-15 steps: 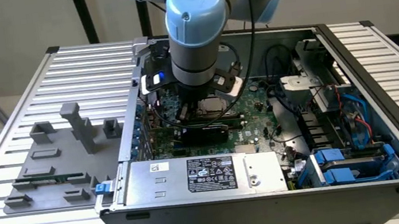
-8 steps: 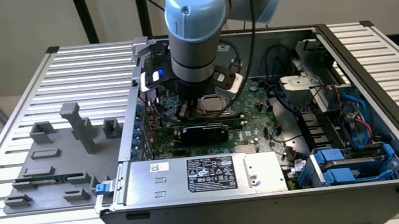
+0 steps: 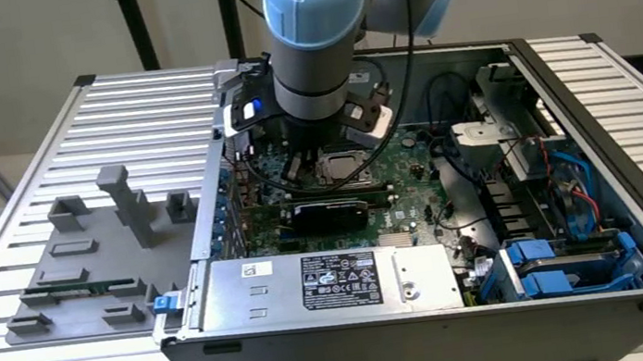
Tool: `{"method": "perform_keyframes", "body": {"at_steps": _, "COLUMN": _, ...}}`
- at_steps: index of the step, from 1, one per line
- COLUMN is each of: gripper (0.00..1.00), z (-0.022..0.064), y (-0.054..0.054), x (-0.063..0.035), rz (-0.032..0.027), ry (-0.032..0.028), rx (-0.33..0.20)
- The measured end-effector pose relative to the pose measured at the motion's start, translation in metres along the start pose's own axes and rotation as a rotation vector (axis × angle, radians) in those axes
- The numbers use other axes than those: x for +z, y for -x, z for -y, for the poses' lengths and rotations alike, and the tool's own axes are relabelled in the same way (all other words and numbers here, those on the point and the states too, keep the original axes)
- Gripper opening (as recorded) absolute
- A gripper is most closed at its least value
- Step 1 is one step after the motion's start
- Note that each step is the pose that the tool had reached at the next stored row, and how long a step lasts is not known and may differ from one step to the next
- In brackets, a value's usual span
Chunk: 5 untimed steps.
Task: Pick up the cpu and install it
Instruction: 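Install the second cpu locking lever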
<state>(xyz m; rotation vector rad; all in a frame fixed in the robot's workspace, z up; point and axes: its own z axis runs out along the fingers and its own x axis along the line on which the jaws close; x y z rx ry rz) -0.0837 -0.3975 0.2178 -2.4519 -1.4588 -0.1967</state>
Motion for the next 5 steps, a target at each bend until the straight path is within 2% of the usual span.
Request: {"method": "perform_keyframes", "body": {"at_steps": 5, "gripper": 0.11, "z": 0.0000, "y": 0.0000, "x": -0.0001, "rz": 0.0002, "ry": 0.0000, "rx": 0.000}}
